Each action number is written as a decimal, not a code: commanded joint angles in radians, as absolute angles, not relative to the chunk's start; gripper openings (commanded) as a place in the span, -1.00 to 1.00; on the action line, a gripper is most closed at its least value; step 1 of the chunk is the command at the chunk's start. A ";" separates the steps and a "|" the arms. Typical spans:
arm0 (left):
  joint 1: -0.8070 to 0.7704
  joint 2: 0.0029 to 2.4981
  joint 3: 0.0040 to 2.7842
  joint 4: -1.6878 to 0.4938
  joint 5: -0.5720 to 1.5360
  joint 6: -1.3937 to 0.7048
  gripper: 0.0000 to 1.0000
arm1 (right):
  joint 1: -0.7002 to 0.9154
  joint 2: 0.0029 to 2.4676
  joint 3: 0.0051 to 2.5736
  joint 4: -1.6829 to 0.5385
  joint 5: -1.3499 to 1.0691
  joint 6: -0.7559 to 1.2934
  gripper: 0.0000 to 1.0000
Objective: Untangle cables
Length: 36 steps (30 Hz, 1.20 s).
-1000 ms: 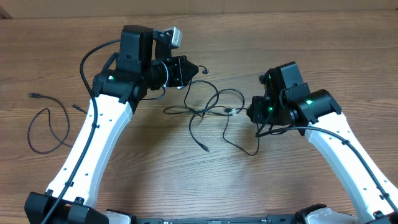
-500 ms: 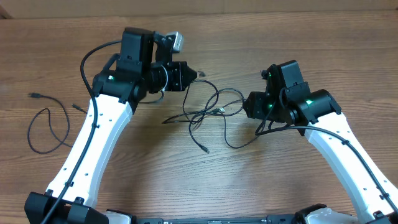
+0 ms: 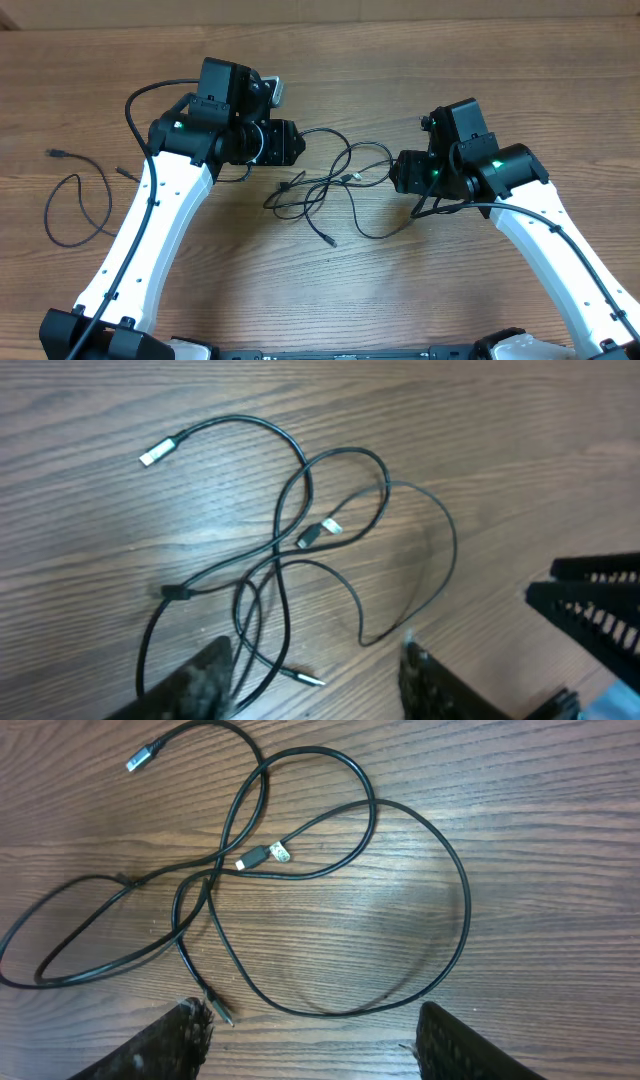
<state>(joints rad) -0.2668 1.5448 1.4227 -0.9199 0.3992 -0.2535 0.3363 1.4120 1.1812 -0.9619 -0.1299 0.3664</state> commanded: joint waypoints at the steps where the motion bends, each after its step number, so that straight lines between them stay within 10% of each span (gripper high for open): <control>1: -0.284 1.537 1.436 -0.909 0.467 -0.239 0.11 | 0.339 1.405 1.192 -0.959 -0.121 0.366 0.29; 32: -0.579 2.009 1.435 -0.832 0.421 -0.562 -0.12 | 0.003 1.404 1.192 -1.080 -0.135 0.496 0.49; 36: -0.586 2.017 1.436 -0.764 0.418 -0.561 -0.92 | 0.004 1.405 1.192 -1.083 -0.135 0.496 0.48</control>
<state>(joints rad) -0.5766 2.0079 1.4239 -0.7998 0.4080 -0.5529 0.0055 1.4120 1.1812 -1.0851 -0.1314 0.4934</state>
